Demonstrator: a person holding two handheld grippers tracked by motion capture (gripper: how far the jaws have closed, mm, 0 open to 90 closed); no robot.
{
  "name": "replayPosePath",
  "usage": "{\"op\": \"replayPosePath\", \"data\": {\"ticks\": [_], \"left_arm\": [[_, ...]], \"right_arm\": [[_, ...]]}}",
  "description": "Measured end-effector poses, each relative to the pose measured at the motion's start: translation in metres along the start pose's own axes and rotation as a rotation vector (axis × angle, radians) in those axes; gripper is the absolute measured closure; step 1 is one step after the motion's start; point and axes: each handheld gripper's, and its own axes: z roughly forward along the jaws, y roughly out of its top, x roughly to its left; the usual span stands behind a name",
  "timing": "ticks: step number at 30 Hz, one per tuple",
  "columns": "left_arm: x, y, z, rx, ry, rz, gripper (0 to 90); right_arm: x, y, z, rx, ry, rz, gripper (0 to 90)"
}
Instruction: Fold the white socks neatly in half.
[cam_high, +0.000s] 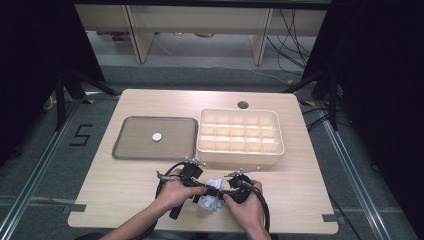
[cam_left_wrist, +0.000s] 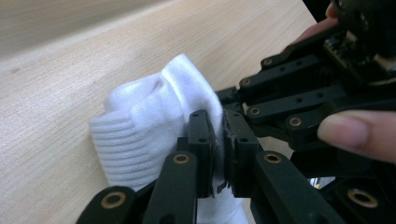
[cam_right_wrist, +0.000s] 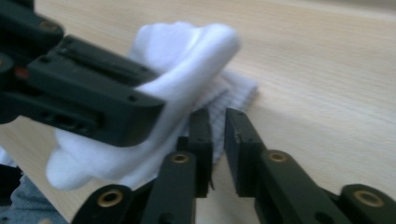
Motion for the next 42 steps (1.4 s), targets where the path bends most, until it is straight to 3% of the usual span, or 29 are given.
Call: {"op": "replayPosePath", "data": {"ticks": [1, 3, 5, 6, 7, 8, 11, 14, 15, 19, 22, 23, 24, 26, 31, 34, 37, 38, 39, 42], "left_arm": [[0.0, 0.001, -0.002, 0.03, 0.017, 0.01, 82.3], [-0.001, 0.0, -0.001, 0.028, 0.016, 0.006, 82.3], [0.0, 0.0, 0.001, 0.013, 0.011, 0.012, 82.3], [-0.001, 0.0, 0.0, 0.034, 0.023, 0.021, 82.3], [-0.001, 0.0, 0.0, 0.034, 0.023, 0.021, 82.2], [-0.002, 0.0, 0.002, 0.014, 0.016, 0.022, 82.2], [-0.003, 0.0, 0.001, 0.034, 0.032, 0.038, 82.1], [-0.005, 0.0, 0.002, 0.037, 0.041, 0.049, 82.0], [-0.005, 0.0, 0.002, 0.032, 0.041, 0.05, 82.0], [-0.005, 0.0, 0.003, 0.036, 0.045, 0.057, 81.9], [-0.006, 0.0, 0.003, 0.034, 0.045, 0.056, 81.9], [-0.006, 0.0, 0.003, 0.036, 0.048, 0.057, 81.8], [-0.006, 0.0, 0.003, 0.035, 0.047, 0.056, 81.9], [-0.006, -0.001, 0.003, 0.038, 0.049, 0.057, 81.8], [-0.006, -0.001, 0.003, 0.039, 0.05, 0.065, 81.3], [-0.007, -0.001, 0.004, 0.028, 0.048, 0.069, 79.8], [-0.012, 0.0, -0.001, 0.0, 0.051, 0.094, 73.2], [-0.014, 0.0, -0.001, -0.033, 0.046, 0.1, 70.6], [-0.016, 0.002, -0.007, -0.014, 0.055, 0.108, 68.8], [-0.022, 0.002, -0.016, -0.052, 0.043, 0.124, 68.9]], "right_arm": [[-0.003, 0.001, -0.002, -0.008, 0.004, -0.005, 79.8], [-0.011, 0.003, -0.009, -0.047, -0.034, 0.0, 77.9], [-0.015, 0.008, -0.018, -0.067, -0.035, 0.046, 75.4], [-0.017, 0.01, -0.022, -0.078, -0.041, 0.054, 74.5], [-0.016, 0.014, -0.026, -0.087, -0.042, 0.094, 73.2], [-0.016, 0.016, -0.028, -0.095, -0.045, 0.104, 71.7], [-0.016, 0.023, -0.029, -0.112, -0.004, 0.143, 69.2], [-0.017, 0.027, -0.023, -0.117, 0.073, 0.126, 67.9], [-0.017, 0.028, -0.021, -0.11, 0.065, 0.11, 67.6], [-0.016, 0.03, -0.018, -0.095, 0.1, 0.139, 67.9], [-0.015, 0.03, -0.017, -0.074, 0.091, 0.151, 68.7], [-0.015, 0.03, -0.017, -0.079, 0.146, 0.162, 69.4], [-0.015, 0.03, -0.016, -0.085, 0.154, 0.16, 69.7], [-0.013, 0.031, -0.016, -0.073, 0.13, 0.156, 72.9], [-0.014, 0.029, -0.012, -0.057, 0.144, 0.123, 82.4], [-0.014, 0.028, -0.011, -0.051, 0.133, 0.132, 84.6], [-0.014, 0.028, -0.009, -0.043, 0.115, 0.139, 85.3], [-0.015, 0.027, -0.008, -0.052, 0.116, 0.12, 85.3], [-0.016, 0.027, -0.007, -0.053, 0.112, 0.12, 85.3], [-0.017, 0.026, -0.006, -0.051, 0.103, 0.117, 85.4]]}}
